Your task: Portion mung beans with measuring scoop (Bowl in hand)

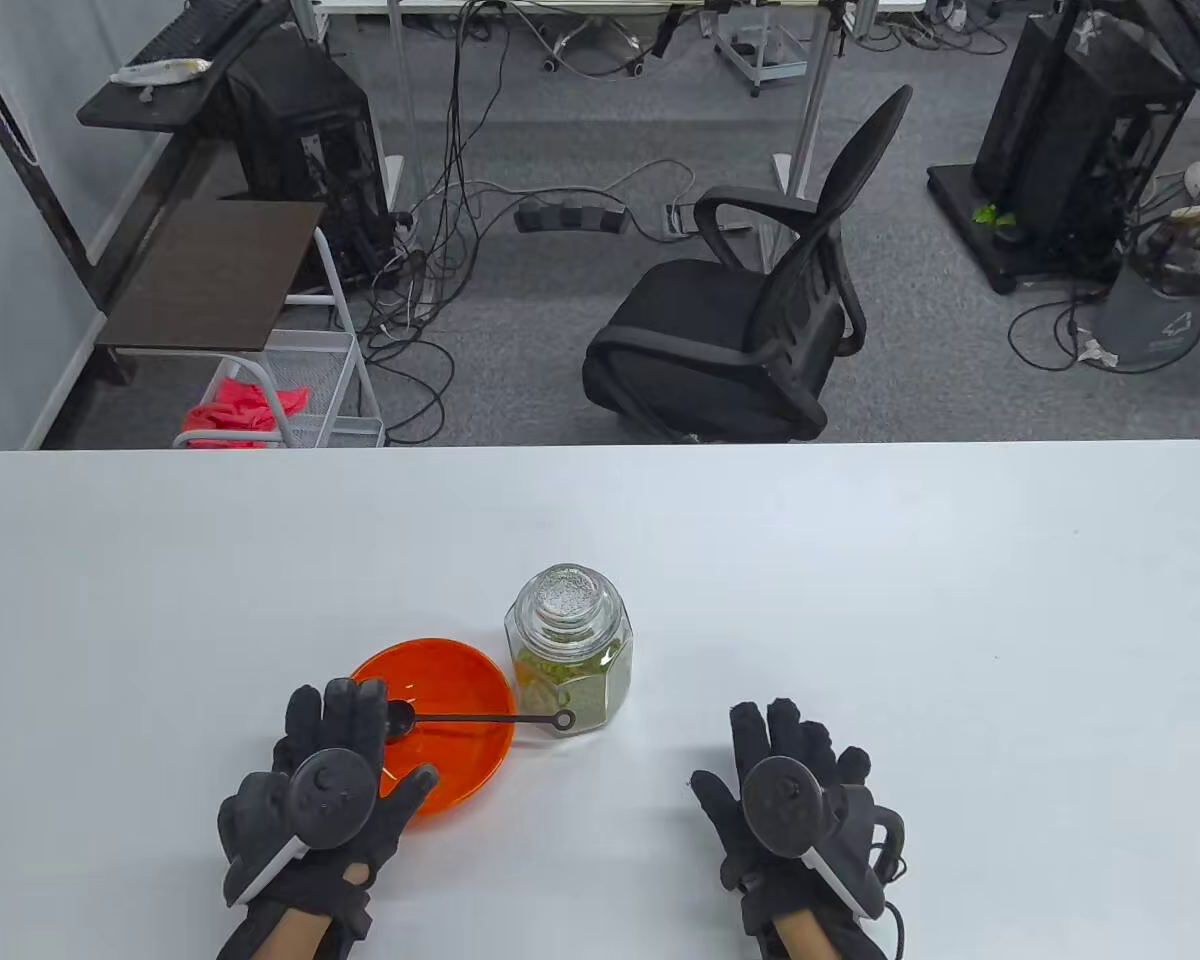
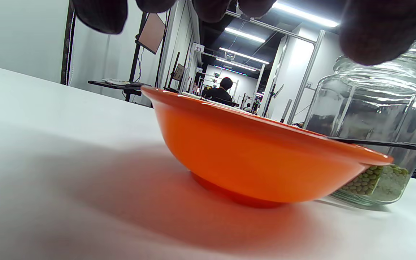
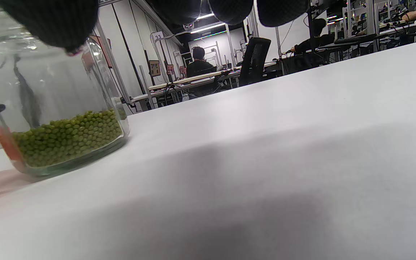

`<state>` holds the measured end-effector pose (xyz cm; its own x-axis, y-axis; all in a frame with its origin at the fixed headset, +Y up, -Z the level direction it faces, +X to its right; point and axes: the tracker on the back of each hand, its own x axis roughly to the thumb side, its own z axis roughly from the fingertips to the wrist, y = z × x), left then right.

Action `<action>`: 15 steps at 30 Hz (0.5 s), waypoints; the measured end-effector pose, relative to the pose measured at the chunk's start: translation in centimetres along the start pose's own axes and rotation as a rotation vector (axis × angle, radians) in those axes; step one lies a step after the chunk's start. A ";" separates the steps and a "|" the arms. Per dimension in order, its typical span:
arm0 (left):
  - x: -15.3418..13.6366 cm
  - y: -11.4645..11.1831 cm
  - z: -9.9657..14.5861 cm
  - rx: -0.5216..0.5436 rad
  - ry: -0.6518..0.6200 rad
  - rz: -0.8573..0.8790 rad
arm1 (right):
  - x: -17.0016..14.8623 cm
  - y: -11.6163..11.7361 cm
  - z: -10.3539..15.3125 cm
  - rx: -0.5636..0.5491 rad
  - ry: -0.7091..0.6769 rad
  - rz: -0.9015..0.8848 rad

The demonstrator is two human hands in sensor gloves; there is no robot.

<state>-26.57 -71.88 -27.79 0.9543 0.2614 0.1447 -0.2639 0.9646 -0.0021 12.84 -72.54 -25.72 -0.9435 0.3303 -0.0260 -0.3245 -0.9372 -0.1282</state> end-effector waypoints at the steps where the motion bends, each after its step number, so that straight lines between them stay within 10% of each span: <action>1: 0.1 0.0 0.0 0.000 -0.006 -0.001 | 0.0 0.1 -0.1 0.004 0.000 -0.001; 15: 0.3 0.1 0.2 -0.016 -0.025 0.004 | 3.1 -0.7 -0.3 0.025 -0.039 -0.064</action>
<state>-26.30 -71.74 -27.57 0.9493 0.2647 0.1697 -0.2654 0.9640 -0.0189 10.17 -70.86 -26.00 -0.9226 0.3853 0.0206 -0.3853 -0.9169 -0.1038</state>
